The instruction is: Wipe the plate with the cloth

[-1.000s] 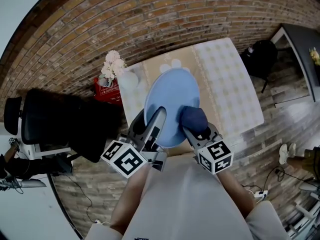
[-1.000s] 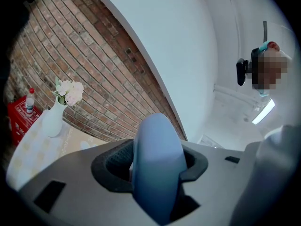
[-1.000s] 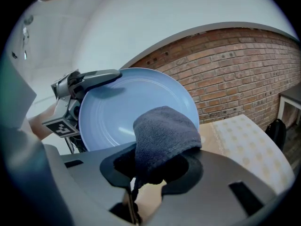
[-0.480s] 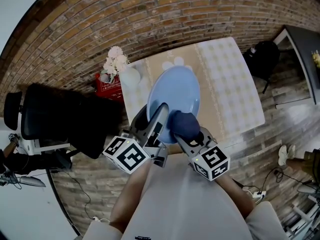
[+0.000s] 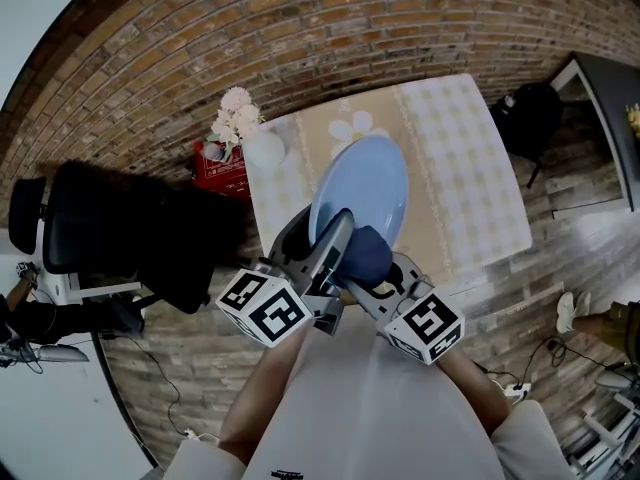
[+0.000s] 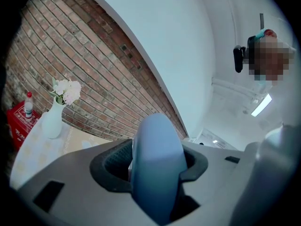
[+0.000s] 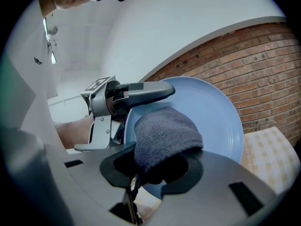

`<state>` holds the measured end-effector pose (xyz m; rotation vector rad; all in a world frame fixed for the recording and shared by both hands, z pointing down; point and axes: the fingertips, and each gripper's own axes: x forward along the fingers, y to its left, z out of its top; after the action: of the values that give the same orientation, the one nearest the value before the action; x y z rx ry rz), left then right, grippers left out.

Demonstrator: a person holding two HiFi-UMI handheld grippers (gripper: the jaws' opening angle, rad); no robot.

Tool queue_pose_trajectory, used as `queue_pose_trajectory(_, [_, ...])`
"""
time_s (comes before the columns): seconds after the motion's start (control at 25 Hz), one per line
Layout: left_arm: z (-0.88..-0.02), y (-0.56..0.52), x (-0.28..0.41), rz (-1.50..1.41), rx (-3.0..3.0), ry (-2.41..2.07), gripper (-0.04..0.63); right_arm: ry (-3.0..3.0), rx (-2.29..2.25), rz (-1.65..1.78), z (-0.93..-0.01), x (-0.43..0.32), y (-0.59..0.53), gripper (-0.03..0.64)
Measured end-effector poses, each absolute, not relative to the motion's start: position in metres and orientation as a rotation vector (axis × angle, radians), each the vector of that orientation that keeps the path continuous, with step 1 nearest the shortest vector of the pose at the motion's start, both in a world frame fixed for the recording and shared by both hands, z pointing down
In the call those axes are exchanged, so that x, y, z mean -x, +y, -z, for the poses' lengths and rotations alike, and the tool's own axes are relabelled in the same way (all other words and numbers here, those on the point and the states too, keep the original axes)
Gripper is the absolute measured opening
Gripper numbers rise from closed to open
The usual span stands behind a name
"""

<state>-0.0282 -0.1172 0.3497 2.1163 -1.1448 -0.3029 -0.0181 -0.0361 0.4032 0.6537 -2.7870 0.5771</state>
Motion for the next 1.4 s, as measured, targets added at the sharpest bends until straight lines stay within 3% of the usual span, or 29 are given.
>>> queue_pose_trajectory(1.12, [-0.360, -0.096, -0.001, 0.281, -2.107, -1.017, 0.218, -2.741, -0.898, -0.214, -0.382, -0.018, -0.097, 0.144])
queue_pose_trajectory(1.4, [-0.355, -0.098, 0.001, 0.319, -2.088, -1.017, 0.218, -2.690, -1.009, -0.316, -0.392, -0.040, -0.120, 0.144])
